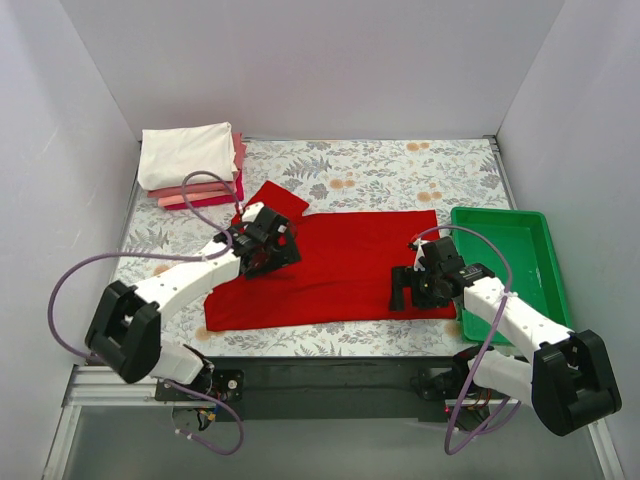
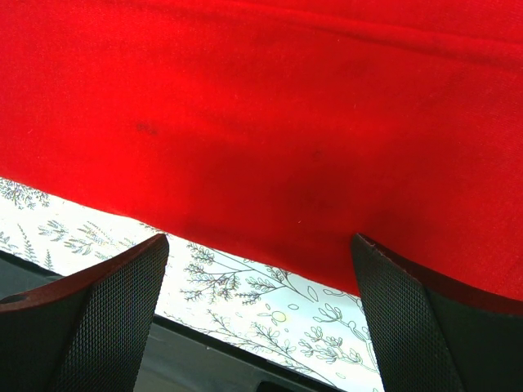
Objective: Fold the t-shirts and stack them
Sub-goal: Fold the tshirt
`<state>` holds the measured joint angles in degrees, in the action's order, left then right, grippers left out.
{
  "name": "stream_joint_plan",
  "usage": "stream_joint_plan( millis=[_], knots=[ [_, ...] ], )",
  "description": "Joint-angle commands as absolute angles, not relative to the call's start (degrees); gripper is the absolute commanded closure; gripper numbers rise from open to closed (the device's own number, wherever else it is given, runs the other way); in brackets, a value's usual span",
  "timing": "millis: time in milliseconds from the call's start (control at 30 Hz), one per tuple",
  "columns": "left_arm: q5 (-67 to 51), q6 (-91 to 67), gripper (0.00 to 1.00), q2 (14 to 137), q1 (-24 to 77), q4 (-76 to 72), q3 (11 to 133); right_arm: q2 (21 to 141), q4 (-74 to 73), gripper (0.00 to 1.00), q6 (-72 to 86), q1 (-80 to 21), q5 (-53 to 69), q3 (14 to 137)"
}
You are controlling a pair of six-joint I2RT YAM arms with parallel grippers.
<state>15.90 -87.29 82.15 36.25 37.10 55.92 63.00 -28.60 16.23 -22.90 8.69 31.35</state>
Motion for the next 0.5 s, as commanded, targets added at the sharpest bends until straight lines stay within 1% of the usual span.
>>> stream_joint_plan(
  millis=[0,133,267,333,467],
  knots=[
    [14.94,-91.14,0.08,75.06,36.47,33.67,47.83,61.88,-28.74,0.02,15.47,-23.03,7.82,32.17],
    [14.85,-92.81,0.07,73.47,36.48,30.06,43.60,61.35,-28.83,0.02,15.38,-23.11,8.00,32.08],
    [22.31,-94.92,0.07,76.28,36.39,31.02,44.11,60.91,-29.00,0.02,15.47,-22.94,8.00,32.08],
    [23.81,-95.10,0.07,77.34,36.47,30.68,44.65,60.82,-29.00,0.02,15.47,-23.03,8.00,31.99],
    [24.00,-93.43,0.07,79.62,36.39,25.42,45.26,61.00,-28.92,0.02,15.56,-22.94,7.91,31.73]
  ],
)
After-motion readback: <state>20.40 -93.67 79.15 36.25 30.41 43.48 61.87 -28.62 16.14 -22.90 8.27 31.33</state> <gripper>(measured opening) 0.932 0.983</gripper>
